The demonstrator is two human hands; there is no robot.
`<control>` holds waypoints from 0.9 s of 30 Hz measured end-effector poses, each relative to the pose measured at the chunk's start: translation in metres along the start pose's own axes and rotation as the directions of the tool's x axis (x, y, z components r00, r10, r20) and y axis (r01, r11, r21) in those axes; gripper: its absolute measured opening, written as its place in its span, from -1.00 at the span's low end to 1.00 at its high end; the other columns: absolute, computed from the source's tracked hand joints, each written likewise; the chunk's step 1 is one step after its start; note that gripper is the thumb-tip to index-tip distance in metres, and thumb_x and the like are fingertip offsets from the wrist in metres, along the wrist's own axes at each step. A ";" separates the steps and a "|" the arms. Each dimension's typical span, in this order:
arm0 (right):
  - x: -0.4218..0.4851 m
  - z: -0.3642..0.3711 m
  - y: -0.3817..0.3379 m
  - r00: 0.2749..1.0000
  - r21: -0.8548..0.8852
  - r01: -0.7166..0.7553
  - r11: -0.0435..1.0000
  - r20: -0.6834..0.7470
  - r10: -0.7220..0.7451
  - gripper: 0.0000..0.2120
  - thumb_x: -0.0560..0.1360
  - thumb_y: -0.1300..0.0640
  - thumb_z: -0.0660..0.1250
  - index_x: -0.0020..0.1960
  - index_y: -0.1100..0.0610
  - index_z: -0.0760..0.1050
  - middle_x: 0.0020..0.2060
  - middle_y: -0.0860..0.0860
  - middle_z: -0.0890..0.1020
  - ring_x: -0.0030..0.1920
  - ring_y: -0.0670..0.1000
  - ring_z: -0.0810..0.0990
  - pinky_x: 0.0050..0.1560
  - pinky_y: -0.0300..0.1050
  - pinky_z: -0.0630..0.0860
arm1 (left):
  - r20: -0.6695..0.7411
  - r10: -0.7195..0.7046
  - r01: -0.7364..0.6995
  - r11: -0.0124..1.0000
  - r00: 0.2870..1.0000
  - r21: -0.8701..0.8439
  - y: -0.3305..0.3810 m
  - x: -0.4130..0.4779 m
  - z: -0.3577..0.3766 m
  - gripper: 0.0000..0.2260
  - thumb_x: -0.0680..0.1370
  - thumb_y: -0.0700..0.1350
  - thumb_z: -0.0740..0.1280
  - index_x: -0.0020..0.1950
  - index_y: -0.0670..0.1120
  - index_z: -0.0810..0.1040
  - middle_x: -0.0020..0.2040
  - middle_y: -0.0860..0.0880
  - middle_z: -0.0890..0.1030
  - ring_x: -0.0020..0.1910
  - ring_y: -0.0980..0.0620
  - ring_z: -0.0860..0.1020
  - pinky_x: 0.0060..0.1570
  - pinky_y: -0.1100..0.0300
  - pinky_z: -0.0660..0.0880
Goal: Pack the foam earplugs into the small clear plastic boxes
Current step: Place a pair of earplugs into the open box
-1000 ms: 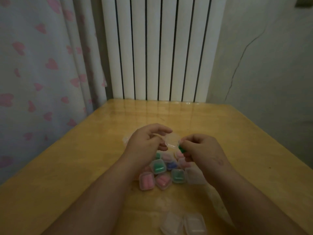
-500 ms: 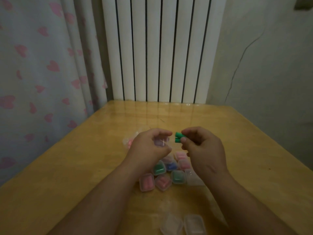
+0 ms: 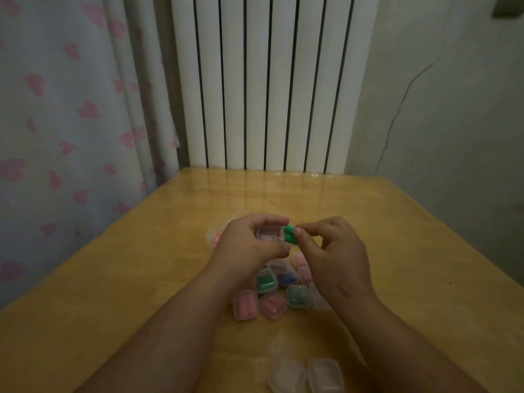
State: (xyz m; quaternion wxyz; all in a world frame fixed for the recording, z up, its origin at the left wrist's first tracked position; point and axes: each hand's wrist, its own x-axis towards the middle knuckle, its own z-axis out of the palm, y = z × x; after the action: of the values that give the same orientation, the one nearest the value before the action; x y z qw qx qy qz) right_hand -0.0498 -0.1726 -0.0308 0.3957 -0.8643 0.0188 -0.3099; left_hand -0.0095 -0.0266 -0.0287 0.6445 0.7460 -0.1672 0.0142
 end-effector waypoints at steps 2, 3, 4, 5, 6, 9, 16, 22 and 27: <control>0.001 0.001 0.001 1.000 0.027 -0.022 0.999 -0.006 0.022 -0.97 0.48 -0.03 0.38 -0.09 -0.13 0.59 -0.16 -0.17 0.50 -0.20 -0.24 0.43 -0.27 -0.40 0.27 | 0.007 -0.006 0.006 1.000 1.000 0.019 -0.001 0.000 0.001 -0.62 0.35 -0.29 0.55 0.04 0.10 0.67 -0.02 0.08 0.66 -0.03 0.10 0.65 -0.01 0.13 0.63; 0.001 0.001 0.001 0.999 0.062 -0.039 0.997 -0.007 0.040 -0.98 0.47 0.00 0.40 -0.13 -0.11 0.56 -0.16 -0.16 0.51 -0.21 -0.22 0.44 -0.27 -0.38 0.30 | 0.011 -0.009 0.009 0.999 1.000 0.031 -0.001 0.000 0.001 -0.62 0.35 -0.29 0.55 0.04 0.11 0.67 -0.01 0.09 0.66 -0.02 0.10 0.65 0.00 0.12 0.63; 0.002 0.002 0.002 0.998 0.114 -0.067 0.991 -0.003 0.068 -0.96 0.45 0.03 0.41 -0.15 -0.08 0.55 -0.17 -0.14 0.53 -0.24 -0.18 0.45 -0.26 -0.29 0.37 | 0.014 -0.009 0.008 0.999 1.000 0.043 -0.001 0.000 0.001 -0.62 0.35 -0.29 0.55 0.04 0.11 0.68 -0.01 0.09 0.65 -0.02 0.11 0.65 0.00 0.11 0.63; 0.002 0.002 0.003 0.995 0.169 -0.103 0.980 0.008 0.103 -0.94 0.44 0.05 0.42 -0.15 -0.04 0.55 -0.18 -0.11 0.55 -0.25 -0.14 0.47 -0.24 -0.19 0.44 | 0.018 -0.005 0.004 0.999 1.000 0.053 -0.001 0.000 0.002 -0.62 0.35 -0.29 0.54 0.04 0.11 0.68 0.00 0.09 0.65 -0.02 0.11 0.64 0.00 0.12 0.63; 0.002 0.002 0.003 0.990 0.210 -0.142 0.967 0.024 0.140 -0.93 0.44 0.07 0.43 -0.13 -0.01 0.54 -0.17 -0.08 0.57 -0.24 -0.10 0.50 -0.23 -0.10 0.50 | 0.020 -0.001 0.000 0.998 1.000 0.062 0.000 -0.001 0.002 -0.62 0.35 -0.29 0.54 0.05 0.10 0.67 0.00 0.10 0.64 -0.02 0.13 0.64 -0.02 0.15 0.63; 0.002 -0.001 0.000 0.966 0.327 -0.260 0.909 0.093 0.242 -0.87 0.45 0.14 0.42 -0.04 0.06 0.50 -0.12 -0.01 0.59 -0.15 -0.03 0.57 -0.23 -0.15 0.57 | 0.034 0.009 -0.012 0.996 0.999 0.083 0.001 -0.001 0.002 -0.61 0.36 -0.29 0.53 0.06 0.11 0.67 0.00 0.11 0.64 -0.05 0.15 0.63 -0.10 0.26 0.61; 0.003 -0.005 -0.007 0.891 0.427 -0.449 0.785 0.282 0.357 -0.86 0.50 0.16 0.37 0.04 0.09 0.48 -0.19 0.12 0.62 -0.42 -0.11 0.49 -0.54 -0.24 0.40 | 0.024 0.046 -0.049 0.990 0.999 0.133 0.004 -0.002 0.004 -0.63 0.37 -0.29 0.52 -0.05 0.19 0.64 -0.03 0.11 0.64 -0.09 0.13 0.64 -0.11 0.17 0.63; 0.004 -0.001 -0.003 0.890 0.479 -0.453 0.752 0.293 0.349 -0.91 0.51 0.12 0.37 0.01 0.07 0.51 -0.25 0.12 0.66 -0.34 0.02 0.57 -0.39 -0.09 0.46 | 0.006 0.057 -0.057 0.984 0.998 0.167 0.005 -0.002 0.004 -0.72 0.37 -0.26 0.54 -0.12 0.12 0.62 -0.10 0.12 0.64 -0.19 0.25 0.61 -0.19 0.29 0.57; 0.002 -0.001 -0.003 0.877 0.566 -0.477 0.672 0.353 0.326 -0.89 0.54 0.16 0.36 0.04 0.16 0.57 -0.37 0.08 0.62 -0.37 0.01 0.56 -0.37 -0.12 0.49 | -0.003 0.039 -0.038 0.986 0.999 0.164 0.006 -0.003 0.004 -0.75 0.37 -0.27 0.53 -0.16 0.08 0.63 -0.21 0.10 0.64 -0.30 0.28 0.58 -0.26 0.32 0.56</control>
State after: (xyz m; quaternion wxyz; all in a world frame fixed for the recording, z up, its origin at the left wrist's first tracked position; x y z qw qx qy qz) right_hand -0.0495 -0.1717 -0.0270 0.7229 -0.6806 0.0588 -0.1033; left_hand -0.0149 -0.0306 -0.0245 0.5810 0.7931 -0.1777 0.0429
